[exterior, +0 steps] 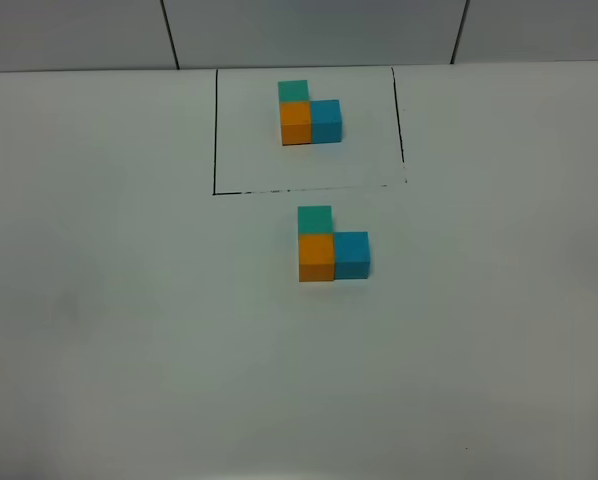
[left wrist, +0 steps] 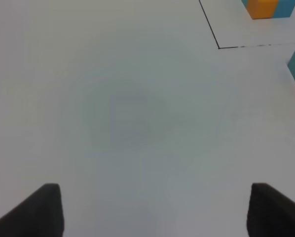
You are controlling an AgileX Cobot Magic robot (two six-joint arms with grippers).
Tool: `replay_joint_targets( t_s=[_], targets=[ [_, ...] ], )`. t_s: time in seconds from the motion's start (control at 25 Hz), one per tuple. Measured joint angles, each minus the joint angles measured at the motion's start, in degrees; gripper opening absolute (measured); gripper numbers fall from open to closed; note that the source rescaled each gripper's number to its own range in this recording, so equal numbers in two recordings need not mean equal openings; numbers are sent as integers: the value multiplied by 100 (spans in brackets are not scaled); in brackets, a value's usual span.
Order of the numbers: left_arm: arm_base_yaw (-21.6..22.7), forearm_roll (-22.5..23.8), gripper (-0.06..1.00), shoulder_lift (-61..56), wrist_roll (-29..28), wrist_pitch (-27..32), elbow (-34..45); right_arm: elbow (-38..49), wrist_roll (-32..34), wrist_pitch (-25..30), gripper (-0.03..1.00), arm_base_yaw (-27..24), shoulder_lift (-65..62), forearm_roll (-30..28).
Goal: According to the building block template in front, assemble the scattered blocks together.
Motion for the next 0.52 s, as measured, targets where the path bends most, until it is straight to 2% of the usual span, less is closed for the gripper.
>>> replay_joint_targets(
  t_s=[0.52],
  targets=[
    [0,0,70,0,0,0,0,0,0,0,67,0,0,0]
  ],
)
